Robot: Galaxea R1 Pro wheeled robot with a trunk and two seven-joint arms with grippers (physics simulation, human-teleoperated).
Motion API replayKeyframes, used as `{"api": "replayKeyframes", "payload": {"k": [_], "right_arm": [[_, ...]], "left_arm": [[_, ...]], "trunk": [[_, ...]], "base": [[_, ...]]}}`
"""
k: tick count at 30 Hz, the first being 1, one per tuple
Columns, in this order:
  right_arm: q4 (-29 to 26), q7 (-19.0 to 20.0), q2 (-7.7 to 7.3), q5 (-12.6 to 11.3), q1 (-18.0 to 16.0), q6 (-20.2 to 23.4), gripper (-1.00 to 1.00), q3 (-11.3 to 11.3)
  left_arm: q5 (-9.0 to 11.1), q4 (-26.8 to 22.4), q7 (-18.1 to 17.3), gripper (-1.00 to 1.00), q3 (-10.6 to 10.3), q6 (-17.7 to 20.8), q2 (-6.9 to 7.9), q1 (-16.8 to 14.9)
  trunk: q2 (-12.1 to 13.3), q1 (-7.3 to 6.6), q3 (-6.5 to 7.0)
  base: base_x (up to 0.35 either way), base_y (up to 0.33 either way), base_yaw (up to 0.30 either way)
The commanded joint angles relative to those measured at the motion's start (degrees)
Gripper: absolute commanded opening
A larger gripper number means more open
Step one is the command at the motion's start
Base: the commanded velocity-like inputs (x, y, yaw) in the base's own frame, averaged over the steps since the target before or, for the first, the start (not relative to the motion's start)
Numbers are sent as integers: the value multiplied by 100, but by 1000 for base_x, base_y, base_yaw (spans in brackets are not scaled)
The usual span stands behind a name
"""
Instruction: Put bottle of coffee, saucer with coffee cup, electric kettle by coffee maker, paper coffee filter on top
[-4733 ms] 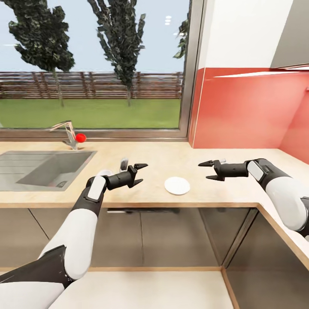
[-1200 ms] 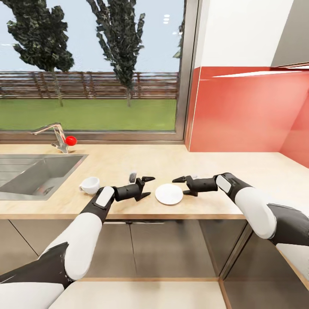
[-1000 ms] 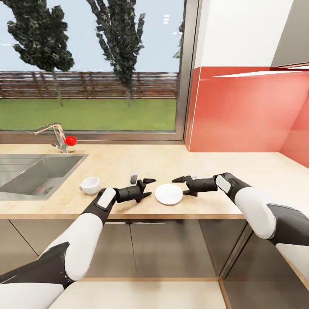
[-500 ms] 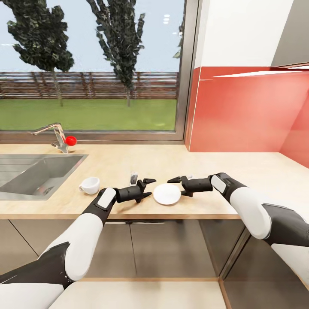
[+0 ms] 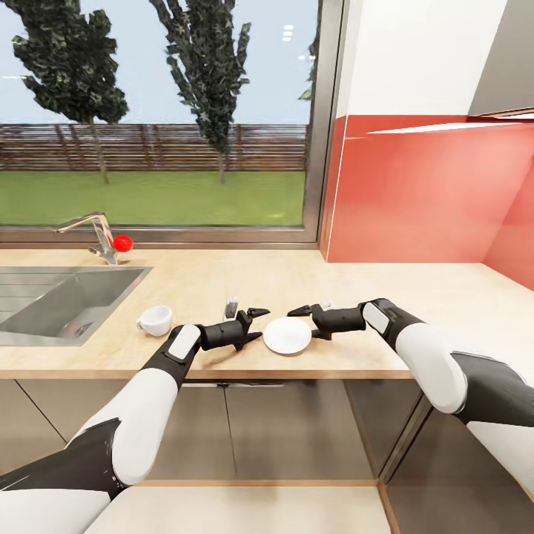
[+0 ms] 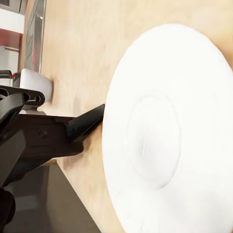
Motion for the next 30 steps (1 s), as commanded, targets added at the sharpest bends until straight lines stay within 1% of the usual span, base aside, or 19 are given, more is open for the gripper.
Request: {"api": "replayKeyframes", "payload": {"k": [1,4,5,22,27,30], "right_arm": [[4,-23,1,50,-1,29,100,75],[4,-23,2,47,-1,28,100,75],[4,-23,2,46,-1,28,-100,75],[2,-24,2,36,-1,28,-100,68],[-42,-18,-18,32,-1,33,-100,60],[-65,-10,-54,31,-1,41,-100,57]], "left_arm": [[-108,-1,-11,100,40,22,-7,-5],[-108,-1,-11,100,46,22,-7,-5],[-107,-1,-11,100,46,21,-7,-5],[-102,-44,-11,100,40,22,-7,-5],[-102,-136,-19,100,48,28,-7,-5],[-102,-224,-114,100,57,30,-7,-5]], "trunk": [[-3,0,-7],[-3,0,-7],[-3,0,-7],[-3,0,-7],[-3,0,-7],[-3,0,-7]], "base": [[0,0,0],[0,0,0],[0,0,0],[0,0,0],[0,0,0],[0,0,0]]}}
